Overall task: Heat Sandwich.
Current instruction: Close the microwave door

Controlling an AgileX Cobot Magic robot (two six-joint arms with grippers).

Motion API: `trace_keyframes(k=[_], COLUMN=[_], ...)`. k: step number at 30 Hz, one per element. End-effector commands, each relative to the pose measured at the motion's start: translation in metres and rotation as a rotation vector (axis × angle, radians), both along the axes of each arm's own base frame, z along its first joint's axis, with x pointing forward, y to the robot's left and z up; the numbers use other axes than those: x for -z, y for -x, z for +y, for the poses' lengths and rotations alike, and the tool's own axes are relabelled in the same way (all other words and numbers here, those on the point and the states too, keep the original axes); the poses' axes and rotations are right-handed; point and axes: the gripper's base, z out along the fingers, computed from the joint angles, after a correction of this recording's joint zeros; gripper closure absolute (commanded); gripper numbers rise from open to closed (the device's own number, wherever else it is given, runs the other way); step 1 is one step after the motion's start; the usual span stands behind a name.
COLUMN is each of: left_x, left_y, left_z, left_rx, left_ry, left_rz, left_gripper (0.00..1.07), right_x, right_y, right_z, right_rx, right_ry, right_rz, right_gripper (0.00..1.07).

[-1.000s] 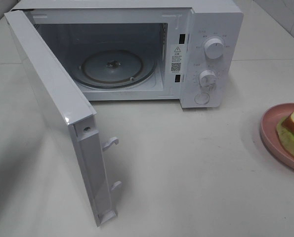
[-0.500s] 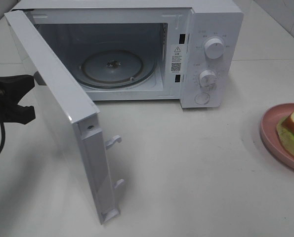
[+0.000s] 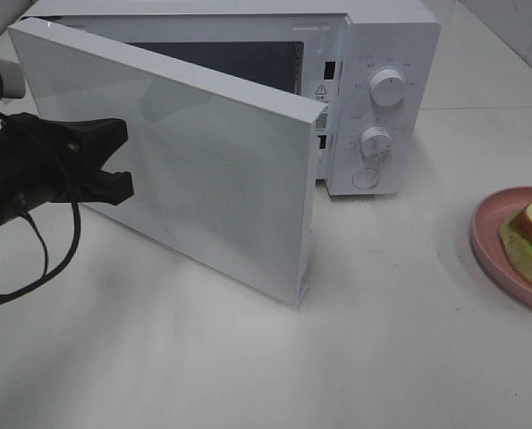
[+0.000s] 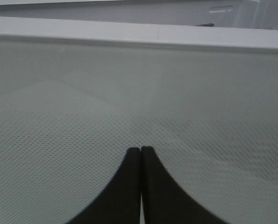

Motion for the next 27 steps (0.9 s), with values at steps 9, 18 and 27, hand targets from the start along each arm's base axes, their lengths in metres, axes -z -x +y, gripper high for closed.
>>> trace_keyframes(k=[9,18,27], left_x=[-0.003,-0.006,-0.006], left_y=[-0.011,-0.023,-0.039], left_z=[-0.046,-0.078,-0.111], left_rx=[0.044,0.075,0.11], left_ry=[0.016,0.011,0.034], left_rz=[-0.005,0.006,-0.009], left_gripper=[1.07,1.07,1.07], right_x=[0.0,0.0,0.0], right_y=[0.004,0.004,0.004], right_z=[0.0,0.0,0.0], right_rx=[0.003,0.003,0.003], right_ry=[0.005,0.005,0.005], right_rz=[-0.029,-0.029,-0.029], right_gripper=[0.31,0.31,0.31])
